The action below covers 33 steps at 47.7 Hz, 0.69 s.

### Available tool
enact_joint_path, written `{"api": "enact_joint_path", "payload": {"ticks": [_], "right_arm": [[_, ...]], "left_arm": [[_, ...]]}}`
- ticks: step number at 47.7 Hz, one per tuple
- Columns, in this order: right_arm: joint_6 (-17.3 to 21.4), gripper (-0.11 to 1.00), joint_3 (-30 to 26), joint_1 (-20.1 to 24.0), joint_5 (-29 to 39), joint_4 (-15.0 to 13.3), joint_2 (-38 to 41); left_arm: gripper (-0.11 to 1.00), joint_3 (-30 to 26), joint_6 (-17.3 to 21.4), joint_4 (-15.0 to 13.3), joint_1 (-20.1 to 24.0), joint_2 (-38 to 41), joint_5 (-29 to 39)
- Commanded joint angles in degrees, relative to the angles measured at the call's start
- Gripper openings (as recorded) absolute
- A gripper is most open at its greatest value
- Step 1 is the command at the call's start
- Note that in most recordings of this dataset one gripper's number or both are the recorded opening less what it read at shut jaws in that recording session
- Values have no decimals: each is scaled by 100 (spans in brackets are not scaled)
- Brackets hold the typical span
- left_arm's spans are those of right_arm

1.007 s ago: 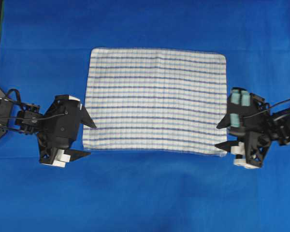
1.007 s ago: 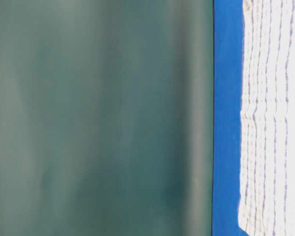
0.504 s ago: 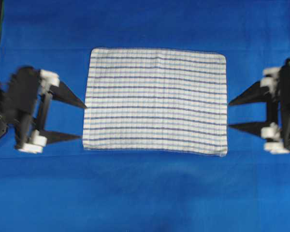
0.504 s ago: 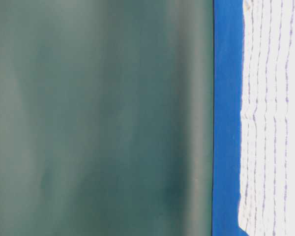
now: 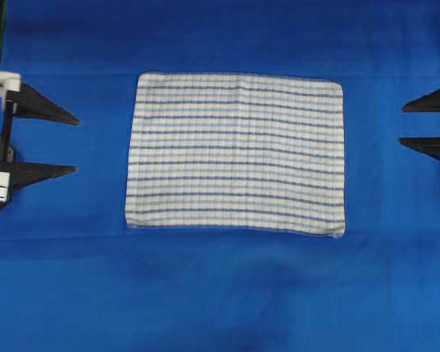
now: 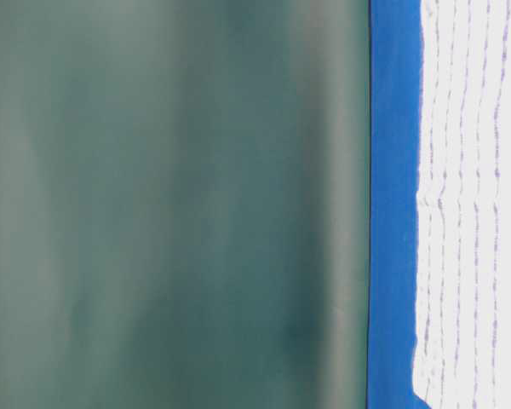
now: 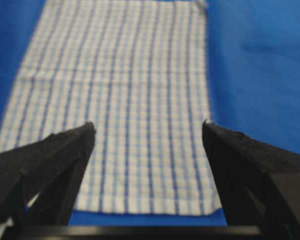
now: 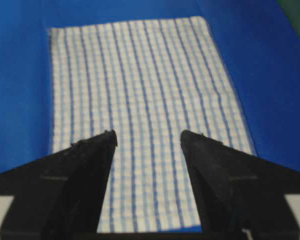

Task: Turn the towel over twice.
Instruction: 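Open both grippers and pull them back to the sides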

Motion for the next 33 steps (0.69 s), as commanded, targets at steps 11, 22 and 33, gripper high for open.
{"api": "enact_joint_path", "payload": {"ticks": [11,22,33], "right_arm": [[290,59,712,-299,-202,-44,-571],[404,59,1230,-738,-791,-44,-668],[413,59,1459,-1248,-1222,-18,-677]], "left_arm": [[82,562,9,-9,158,-817,9],[82,940,-9,-9,149,-888,-220],[82,1099,-18,-9,229,-923,-431]]}}
